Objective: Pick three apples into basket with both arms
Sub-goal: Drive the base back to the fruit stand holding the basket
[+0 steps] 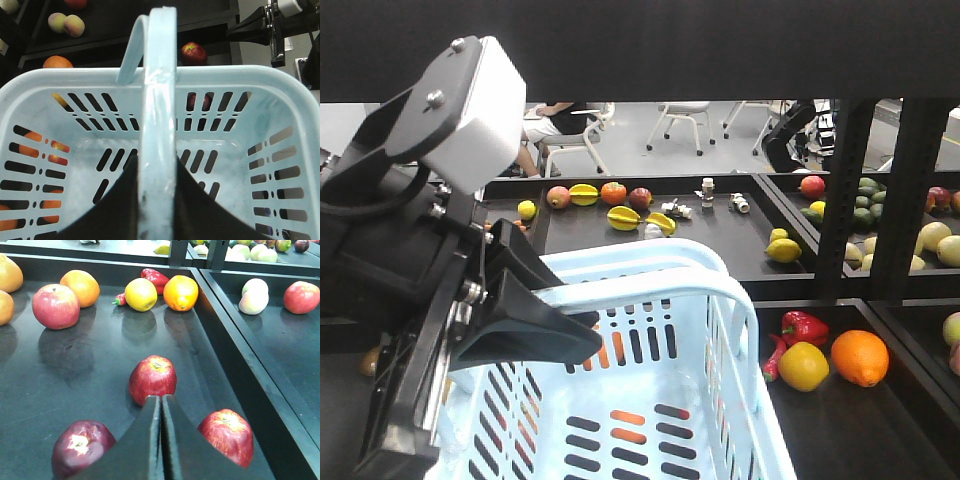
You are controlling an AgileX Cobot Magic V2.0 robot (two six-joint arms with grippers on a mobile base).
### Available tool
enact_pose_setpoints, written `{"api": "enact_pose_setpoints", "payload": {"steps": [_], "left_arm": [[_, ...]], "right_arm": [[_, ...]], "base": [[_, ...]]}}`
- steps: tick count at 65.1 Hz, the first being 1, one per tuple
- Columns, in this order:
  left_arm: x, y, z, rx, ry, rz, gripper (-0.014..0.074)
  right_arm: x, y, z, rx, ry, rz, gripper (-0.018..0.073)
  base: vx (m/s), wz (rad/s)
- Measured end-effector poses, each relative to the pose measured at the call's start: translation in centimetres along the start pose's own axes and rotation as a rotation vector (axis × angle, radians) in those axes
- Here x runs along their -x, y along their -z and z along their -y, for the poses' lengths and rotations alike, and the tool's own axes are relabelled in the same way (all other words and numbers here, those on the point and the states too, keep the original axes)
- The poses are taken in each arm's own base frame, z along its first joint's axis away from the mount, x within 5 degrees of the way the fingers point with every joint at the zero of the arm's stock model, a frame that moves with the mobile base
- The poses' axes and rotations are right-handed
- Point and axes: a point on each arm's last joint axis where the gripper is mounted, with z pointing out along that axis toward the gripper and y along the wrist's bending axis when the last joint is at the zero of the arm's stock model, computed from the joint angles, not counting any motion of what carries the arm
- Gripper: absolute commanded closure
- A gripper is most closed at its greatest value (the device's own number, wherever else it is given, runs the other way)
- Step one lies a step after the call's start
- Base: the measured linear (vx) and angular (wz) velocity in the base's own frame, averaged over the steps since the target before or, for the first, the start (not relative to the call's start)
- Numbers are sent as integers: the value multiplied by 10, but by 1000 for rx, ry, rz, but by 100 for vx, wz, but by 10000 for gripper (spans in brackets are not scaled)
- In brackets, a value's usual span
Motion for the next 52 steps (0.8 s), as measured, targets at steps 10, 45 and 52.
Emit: {"api": "enact_pose_setpoints", "payload": {"steps": [10,45,52], "left_arm": [[0,0,0,0,0,0,604],[0,0,0,0,0,0,604],[0,0,0,0,0,0,604]], "right_arm": [[0,0,0,0,0,0,564],[0,0,0,0,0,0,564],[0,0,0,0,0,0,564]], "base": [[0,0],[0,0],[0,0]]}}
